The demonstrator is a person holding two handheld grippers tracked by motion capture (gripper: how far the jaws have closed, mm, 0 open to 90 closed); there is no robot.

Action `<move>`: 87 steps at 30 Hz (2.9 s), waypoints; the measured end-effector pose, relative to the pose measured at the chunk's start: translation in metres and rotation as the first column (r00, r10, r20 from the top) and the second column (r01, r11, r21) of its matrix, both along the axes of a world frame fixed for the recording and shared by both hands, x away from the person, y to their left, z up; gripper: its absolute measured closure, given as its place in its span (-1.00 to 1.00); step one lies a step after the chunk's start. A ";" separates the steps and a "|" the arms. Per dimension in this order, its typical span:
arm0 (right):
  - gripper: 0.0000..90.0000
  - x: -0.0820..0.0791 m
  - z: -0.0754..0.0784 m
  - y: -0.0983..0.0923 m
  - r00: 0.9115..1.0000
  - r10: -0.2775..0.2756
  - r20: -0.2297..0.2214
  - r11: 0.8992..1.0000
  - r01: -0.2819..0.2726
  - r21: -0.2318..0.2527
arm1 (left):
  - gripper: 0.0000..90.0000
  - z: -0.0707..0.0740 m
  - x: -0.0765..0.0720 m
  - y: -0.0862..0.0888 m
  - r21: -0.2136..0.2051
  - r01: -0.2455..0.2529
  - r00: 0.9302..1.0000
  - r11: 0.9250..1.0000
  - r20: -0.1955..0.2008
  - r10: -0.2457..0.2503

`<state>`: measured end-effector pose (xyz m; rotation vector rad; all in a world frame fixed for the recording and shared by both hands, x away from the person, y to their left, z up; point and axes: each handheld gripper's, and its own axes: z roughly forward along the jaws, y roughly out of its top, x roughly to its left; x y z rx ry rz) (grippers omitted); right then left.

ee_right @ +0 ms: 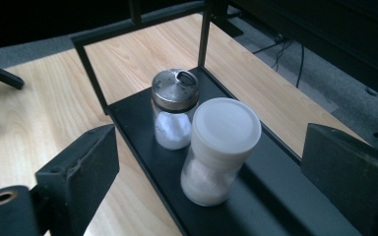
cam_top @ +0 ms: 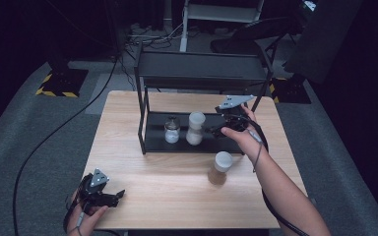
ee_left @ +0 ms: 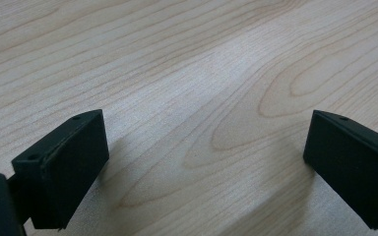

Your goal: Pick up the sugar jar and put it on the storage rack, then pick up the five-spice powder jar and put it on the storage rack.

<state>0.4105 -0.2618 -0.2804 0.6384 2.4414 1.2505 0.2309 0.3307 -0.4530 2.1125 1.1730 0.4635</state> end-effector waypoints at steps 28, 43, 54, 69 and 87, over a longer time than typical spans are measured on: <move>-0.84 -0.075 0.009 -0.056 1.000 -0.014 0.015 0.999 0.013 0.031 | -0.94 0.000 0.000 0.000 0.000 0.002 1.000 1.000 0.000 -0.002; -0.86 -0.105 -0.001 -0.081 0.999 -0.053 0.007 0.998 0.053 0.014 | -0.94 0.000 0.000 0.000 0.000 0.002 1.000 1.000 0.000 -0.002; -0.87 -0.111 -0.027 -0.090 0.997 -0.076 -0.017 0.997 0.076 0.002 | -0.94 0.000 0.000 0.000 0.000 0.002 1.000 1.000 0.001 -0.002; -0.87 -0.108 -0.067 -0.094 0.995 -0.077 -0.065 0.997 0.078 0.010 | -0.94 0.000 0.000 0.000 0.000 0.002 1.000 1.000 0.001 -0.002; -0.87 -0.103 -0.095 -0.091 0.996 -0.056 -0.074 0.998 0.056 -0.013 | -0.94 0.000 0.000 0.000 0.002 -0.001 1.000 1.000 -0.001 0.001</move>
